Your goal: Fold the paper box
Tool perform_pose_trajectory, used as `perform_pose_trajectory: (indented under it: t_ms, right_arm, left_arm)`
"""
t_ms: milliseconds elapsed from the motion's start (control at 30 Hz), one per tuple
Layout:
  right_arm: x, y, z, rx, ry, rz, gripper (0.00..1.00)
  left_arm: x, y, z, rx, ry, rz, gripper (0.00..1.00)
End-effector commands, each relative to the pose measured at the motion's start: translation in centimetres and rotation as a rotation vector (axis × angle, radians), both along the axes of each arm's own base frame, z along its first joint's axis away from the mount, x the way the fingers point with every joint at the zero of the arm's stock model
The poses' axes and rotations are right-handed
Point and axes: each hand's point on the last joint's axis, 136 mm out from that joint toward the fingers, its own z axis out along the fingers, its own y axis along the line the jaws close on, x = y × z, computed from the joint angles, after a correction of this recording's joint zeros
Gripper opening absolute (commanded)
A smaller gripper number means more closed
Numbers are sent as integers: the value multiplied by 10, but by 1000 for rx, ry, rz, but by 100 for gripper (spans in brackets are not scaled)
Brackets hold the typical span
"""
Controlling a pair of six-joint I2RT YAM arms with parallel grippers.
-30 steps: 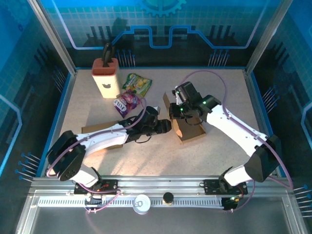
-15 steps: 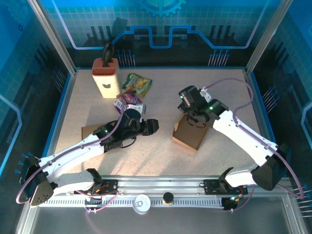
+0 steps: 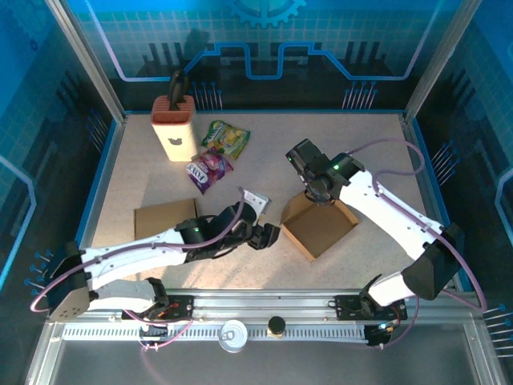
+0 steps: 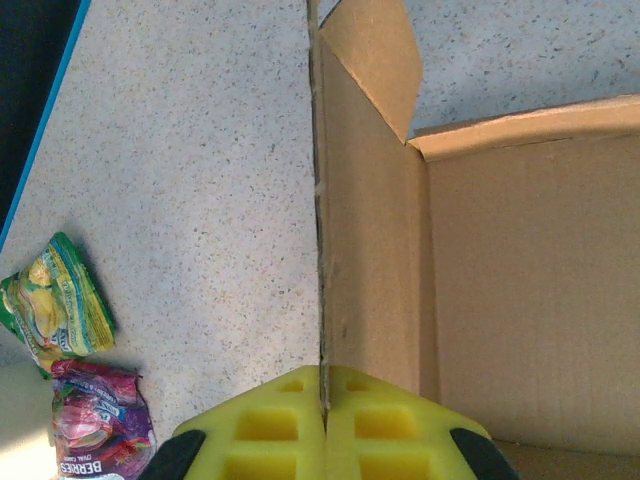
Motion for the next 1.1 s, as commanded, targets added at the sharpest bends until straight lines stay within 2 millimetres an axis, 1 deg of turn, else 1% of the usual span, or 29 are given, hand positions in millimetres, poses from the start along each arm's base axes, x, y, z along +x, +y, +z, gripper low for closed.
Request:
perform_pose_trajectory:
  t_ms: [0,100,167,267,333,467,500,567,633,733,767,800,833,867,933,967,1000,1033,1067]
  right_arm:
    - [-1,-9,7,-5,-16,-45,0]
    - [0,-9,7,3,-20,-35,0]
    - [0,-8,6,7,-21,-28,0]
    - [1,-8,4,9,-19,-20,0]
    - [2,-7,2,16,-18,-13,0]
    - [4,-6,-2,33,-12,-3,0]
    - [4,-6,-2,36,-12,-3,0]
    - [4,-6,-3,36,-11,2,0]
    - [5,-6,-3,41,-14,4,0]
    - [6,-7,-4,43,-14,9,0]
    - [7,-7,-3,46,-20,14,0]
    - [8,-6,-3,48,-27,26,0]
    - [10,-5,-2,48,-38,43,0]
    - [13,-4,0,48,-60,70,8]
    - [22,-1,11,32,-133,163,31]
    - [29,3,21,18,-196,236,44]
    - [34,6,33,-4,-267,326,54]
    - [37,8,44,-28,-329,403,61]
    - [37,9,56,-58,-400,497,71]
  left_arm:
    - [11,-16,9,53,-98,-32,68]
    - [23,-18,2,124,-114,4,68]
    - [30,-20,4,147,-132,20,67]
    - [37,-24,8,158,-153,28,62]
    - [41,-25,8,179,-160,37,57]
    - [42,-36,3,199,-151,2,39]
    - [43,-38,2,203,-148,-2,35]
    - [44,-38,-1,215,-144,1,32]
    - [44,-39,-3,219,-142,-1,25]
    - [45,-38,-3,225,-143,4,10]
    - [45,-38,-3,227,-145,7,2]
    - [45,-37,-2,227,-146,4,0]
    - [45,-37,-2,226,-149,1,0]
    - [44,-36,-1,229,-153,-5,0]
    - [43,-32,2,227,-159,-19,0]
    - [42,-30,3,223,-155,-38,0]
    - [40,-27,5,212,-143,-65,0]
    - [39,-23,6,200,-129,-85,0]
    - [38,-18,7,182,-112,-107,0]
